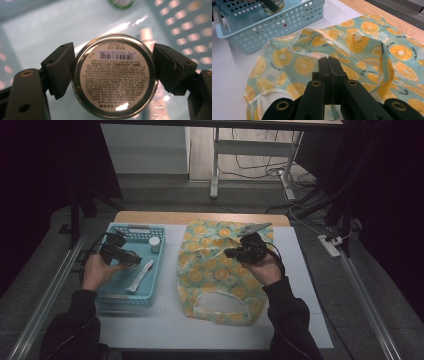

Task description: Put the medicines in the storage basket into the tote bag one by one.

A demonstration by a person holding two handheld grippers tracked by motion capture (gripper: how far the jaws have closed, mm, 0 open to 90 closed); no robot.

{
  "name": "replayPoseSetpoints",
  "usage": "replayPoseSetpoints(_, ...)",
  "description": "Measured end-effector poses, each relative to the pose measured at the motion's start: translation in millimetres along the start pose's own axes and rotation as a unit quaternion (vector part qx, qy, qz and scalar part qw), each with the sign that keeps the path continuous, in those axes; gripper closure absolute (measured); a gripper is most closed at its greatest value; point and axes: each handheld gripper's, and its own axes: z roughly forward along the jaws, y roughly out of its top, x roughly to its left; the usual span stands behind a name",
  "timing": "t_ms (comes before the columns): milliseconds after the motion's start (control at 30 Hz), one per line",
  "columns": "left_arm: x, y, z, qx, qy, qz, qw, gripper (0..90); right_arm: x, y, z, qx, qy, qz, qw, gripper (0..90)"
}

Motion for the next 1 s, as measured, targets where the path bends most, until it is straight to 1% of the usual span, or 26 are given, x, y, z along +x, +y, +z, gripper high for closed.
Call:
replayPoseSetpoints(67, -5.9, 1.5, -4.4, -0.014, -0.008, 0.01, 0.9998, 21.8, 0.1, 0.1, -0.2, -0.001, 0.0, 0.0, 1.0, 90.0)
replayPoseSetpoints(100, -8.5, 2.4, -6.2, -0.018, -0.014, 0.016, 0.9996, 21.8, 0.2, 0.2, -0.4, -0.002, 0.0, 0.0, 1.0, 90.0)
replayPoseSetpoints(167, -14.6, 3.9, -9.9, -0.028, -0.02, 0.024, 0.9991, 21.8, 0.4, 0.3, -0.9, -0.003, 0.0, 0.001, 1.0, 90.0)
replayPoseSetpoints(367, -31.9, 7.7, -20.0, -0.054, -0.051, 0.045, 0.9962, 21.8, 0.3, 0.5, -1.9, -0.005, 0.0, 0.002, 1.0, 90.0)
replayPoseSetpoints(400, -35.1, 8.2, -21.4, -0.058, -0.054, 0.048, 0.9957, 21.9, 0.2, 0.5, -1.8, -0.005, 0.001, 0.002, 1.0, 90.0)
replayPoseSetpoints(567, -49.4, 10.6, -28.0, -0.07, -0.07, 0.064, 0.9931, 21.8, 0.2, 0.3, -1.1, -0.006, -0.001, 0.003, 1.0, 90.0)
replayPoseSetpoints(700, -61.6, 12.0, -31.2, -0.079, -0.079, 0.078, 0.9907, 21.9, -0.3, 0.4, -1.3, -0.007, -0.002, 0.002, 1.0, 90.0)
replayPoseSetpoints(800, -71.1, 13.4, -33.2, -0.084, -0.083, 0.091, 0.9889, 22.0, -0.7, 0.2, -1.3, -0.008, -0.002, 0.003, 1.0, 90.0)
replayPoseSetpoints(1000, -88.8, 15.9, -36.7, -0.091, -0.095, 0.11, 0.9851, 21.9, -0.9, 0.2, -1.4, -0.01, -0.003, 0.003, 0.9999, 90.0)
